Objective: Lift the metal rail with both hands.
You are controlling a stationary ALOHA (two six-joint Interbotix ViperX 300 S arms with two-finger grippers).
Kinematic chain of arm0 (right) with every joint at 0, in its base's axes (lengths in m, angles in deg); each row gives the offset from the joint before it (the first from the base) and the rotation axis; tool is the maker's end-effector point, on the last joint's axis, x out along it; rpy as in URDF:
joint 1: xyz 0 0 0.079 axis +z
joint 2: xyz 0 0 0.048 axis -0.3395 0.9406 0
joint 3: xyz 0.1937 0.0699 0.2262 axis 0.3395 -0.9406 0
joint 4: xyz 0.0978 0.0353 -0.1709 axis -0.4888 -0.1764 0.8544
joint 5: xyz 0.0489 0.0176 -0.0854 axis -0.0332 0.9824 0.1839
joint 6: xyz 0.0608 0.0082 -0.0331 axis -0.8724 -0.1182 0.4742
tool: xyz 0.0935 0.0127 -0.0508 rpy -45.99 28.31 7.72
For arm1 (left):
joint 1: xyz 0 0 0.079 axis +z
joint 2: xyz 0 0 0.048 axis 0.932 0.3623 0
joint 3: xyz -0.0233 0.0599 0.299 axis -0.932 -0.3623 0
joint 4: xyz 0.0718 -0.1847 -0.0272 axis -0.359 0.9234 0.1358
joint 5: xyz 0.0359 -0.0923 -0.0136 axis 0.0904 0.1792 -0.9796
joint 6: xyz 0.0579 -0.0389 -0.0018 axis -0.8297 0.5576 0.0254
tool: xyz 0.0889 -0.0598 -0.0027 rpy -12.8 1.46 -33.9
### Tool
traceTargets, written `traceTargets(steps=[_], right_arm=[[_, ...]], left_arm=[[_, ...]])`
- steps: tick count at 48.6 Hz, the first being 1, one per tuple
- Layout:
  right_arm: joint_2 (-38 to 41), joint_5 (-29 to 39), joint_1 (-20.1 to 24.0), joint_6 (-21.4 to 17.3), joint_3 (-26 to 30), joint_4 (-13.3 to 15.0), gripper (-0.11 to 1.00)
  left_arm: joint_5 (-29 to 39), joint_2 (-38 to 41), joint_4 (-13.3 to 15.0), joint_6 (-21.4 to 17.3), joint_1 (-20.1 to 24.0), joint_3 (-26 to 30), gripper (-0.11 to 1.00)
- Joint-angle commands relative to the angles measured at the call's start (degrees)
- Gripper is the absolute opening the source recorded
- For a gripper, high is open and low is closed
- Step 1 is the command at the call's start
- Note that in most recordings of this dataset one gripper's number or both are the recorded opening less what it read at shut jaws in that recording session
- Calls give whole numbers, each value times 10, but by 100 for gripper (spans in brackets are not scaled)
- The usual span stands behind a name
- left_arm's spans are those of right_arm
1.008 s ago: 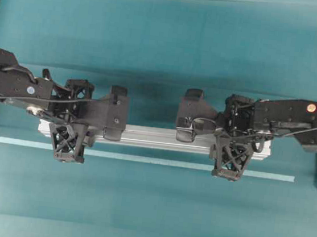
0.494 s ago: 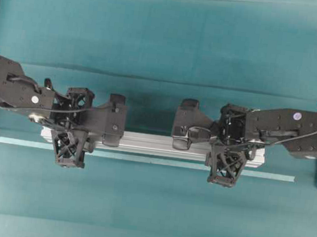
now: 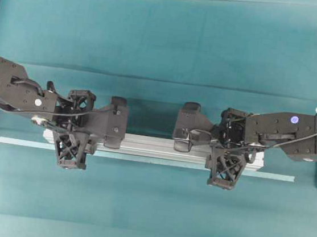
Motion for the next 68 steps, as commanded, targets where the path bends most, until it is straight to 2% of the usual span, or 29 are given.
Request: traceTargets(steps=[1,60,68], right_arm=[[1,-2,1,-11,2,-2,39],[14,-33,1,-16,-13,-2,39],[13,-62,1,-17,-16,-3,39]], left_arm=[[-5,-3,1,2,-2,4,36],[-12,4,0,-6,-5,-18,36],[-29,2,0,-7,-4,-19,36]])
